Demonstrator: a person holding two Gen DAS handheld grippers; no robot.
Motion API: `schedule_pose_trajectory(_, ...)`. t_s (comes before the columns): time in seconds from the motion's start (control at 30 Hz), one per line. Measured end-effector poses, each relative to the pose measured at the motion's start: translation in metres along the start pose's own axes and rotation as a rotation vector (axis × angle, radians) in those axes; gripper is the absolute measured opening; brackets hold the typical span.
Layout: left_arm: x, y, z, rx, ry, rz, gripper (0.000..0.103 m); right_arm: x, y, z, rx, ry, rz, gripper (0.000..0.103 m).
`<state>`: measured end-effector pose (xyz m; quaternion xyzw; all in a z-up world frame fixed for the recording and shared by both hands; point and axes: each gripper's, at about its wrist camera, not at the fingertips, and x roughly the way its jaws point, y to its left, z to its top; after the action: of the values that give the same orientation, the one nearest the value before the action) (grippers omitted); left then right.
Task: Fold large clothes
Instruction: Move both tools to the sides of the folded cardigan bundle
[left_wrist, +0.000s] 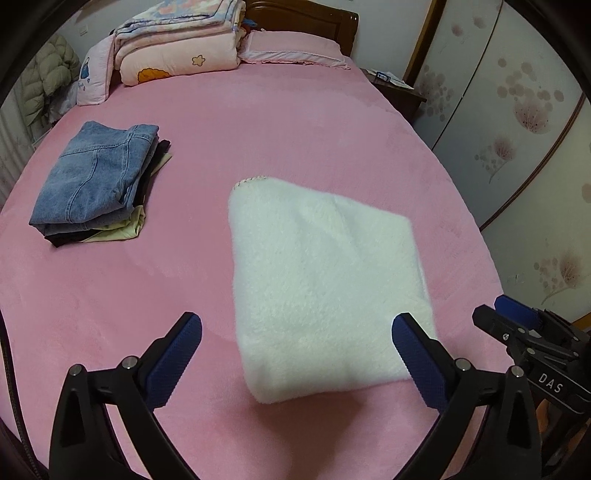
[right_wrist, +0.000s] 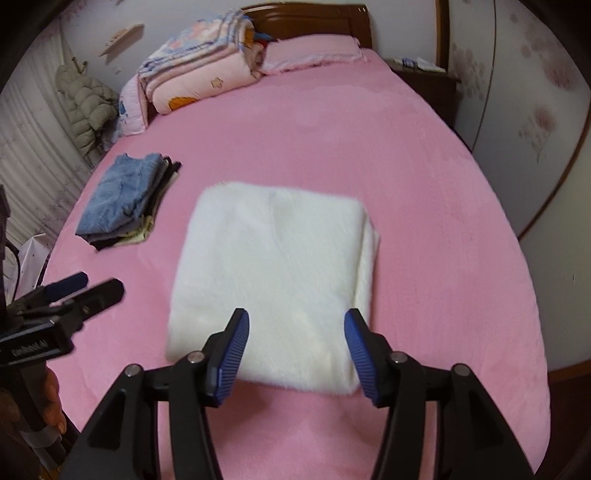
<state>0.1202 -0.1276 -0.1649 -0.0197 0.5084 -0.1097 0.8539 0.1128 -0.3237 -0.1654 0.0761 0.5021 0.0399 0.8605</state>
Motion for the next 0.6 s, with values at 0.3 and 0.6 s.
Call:
schedule_pose_trajectory(0.3,0.001,-0.019,0.038,-0.040,-0.014,0.013,0.102,-0.017,0.005,0.047,-0.030,-0.074,-0.011,0.081)
schedule_pose_trajectory(0.6,0.025,-0.020,0.067,-0.045,0.004,0.053,0.102,-0.001,-0.006,0.075,-0.025,-0.076,-0.028,0.082)
